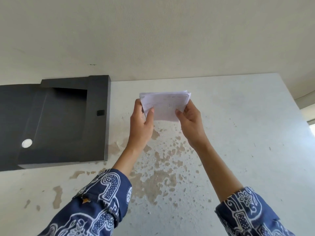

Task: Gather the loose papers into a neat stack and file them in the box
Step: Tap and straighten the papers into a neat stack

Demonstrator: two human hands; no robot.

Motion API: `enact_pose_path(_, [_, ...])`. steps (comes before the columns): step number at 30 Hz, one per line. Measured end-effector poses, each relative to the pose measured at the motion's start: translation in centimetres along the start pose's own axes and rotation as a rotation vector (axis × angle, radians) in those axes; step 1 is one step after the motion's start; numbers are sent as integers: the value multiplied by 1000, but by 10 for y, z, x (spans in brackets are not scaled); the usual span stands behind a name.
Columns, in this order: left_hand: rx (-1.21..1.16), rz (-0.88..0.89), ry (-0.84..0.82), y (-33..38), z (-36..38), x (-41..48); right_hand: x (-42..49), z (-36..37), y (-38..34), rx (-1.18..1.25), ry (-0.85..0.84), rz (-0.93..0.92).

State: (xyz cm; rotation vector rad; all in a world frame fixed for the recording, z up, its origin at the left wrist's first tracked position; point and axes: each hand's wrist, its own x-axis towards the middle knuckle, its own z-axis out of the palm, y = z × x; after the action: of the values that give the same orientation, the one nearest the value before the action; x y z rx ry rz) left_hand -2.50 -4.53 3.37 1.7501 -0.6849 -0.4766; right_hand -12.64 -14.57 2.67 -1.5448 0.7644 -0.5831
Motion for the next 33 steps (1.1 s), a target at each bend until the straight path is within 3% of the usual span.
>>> enact_pose_path(5, [29,-13,-4,-21,0,10,12,2,14,-111,1,-4])
enact_pose_path(13, [-53,-46,-40,-21,0,20,16,6,11,-40,73,-12])
enact_pose_path(23, [-120,-48,-87,-17,5,22,11,18,10,-32,36,-44])
enact_pose_path(33, [-87,-26,-100,-29,2,25,13,11,26,-150,73,-52])
